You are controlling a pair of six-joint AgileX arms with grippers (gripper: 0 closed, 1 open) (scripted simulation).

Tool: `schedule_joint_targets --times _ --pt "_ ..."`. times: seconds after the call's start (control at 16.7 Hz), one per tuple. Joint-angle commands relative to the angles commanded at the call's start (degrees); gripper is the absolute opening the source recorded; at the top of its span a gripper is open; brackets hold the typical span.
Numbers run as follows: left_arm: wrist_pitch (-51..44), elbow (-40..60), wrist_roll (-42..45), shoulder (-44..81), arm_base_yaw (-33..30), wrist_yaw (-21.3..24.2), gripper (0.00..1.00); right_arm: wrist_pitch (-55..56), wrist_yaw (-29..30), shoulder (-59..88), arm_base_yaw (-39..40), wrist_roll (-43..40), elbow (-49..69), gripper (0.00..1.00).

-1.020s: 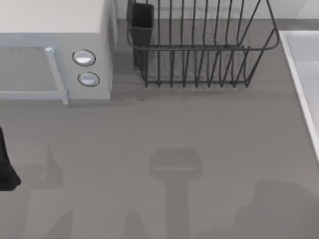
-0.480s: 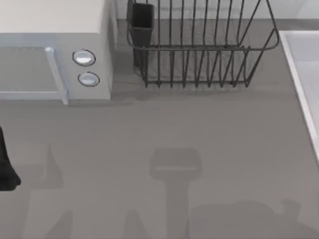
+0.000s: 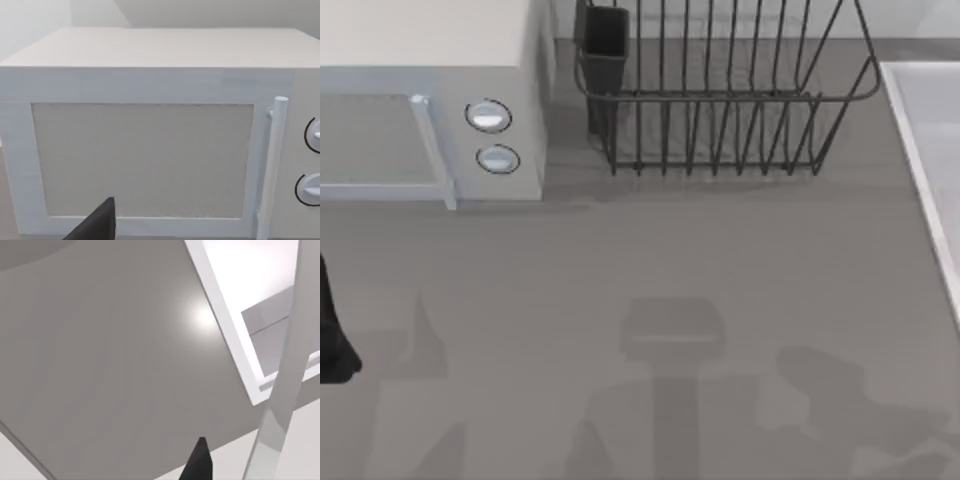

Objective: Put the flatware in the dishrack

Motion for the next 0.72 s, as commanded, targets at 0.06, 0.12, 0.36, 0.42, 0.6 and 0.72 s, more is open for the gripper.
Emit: schedule_joint_targets --times 0.06,0.12,0.36,0.42,0.6,0.72 --pt "0.0 0.0 0.0 0.0 0.0 0.0 1.0 3.2 2.4 0.4 3.1 3.1 0.5 0.0" --pt "0.0 0.0 0.0 0.0 0.0 0.0 1.0 6.7 5.0 0.8 6.7 6.7 1.0 0.0" --pt "0.0 0.0 0.0 0.0 0.0 0.0 1.0 24.6 17.1 3.1 23.9 25.6 1.8 0.0" --pt "0.0 0.0 0.0 0.0 0.0 0.0 1.0 29.7 20.3 3.6 28.6 31.1 1.8 0.0" --pt "0.0 0.0 0.0 0.0 0.0 0.0 1.0 45.6 30.2 4.6 42.9 47.7 1.9 0.0" --pt "0.0 0.0 0.0 0.0 0.0 0.0 1.0 55.9 36.6 4.6 52.0 58.0 2.0 0.0"
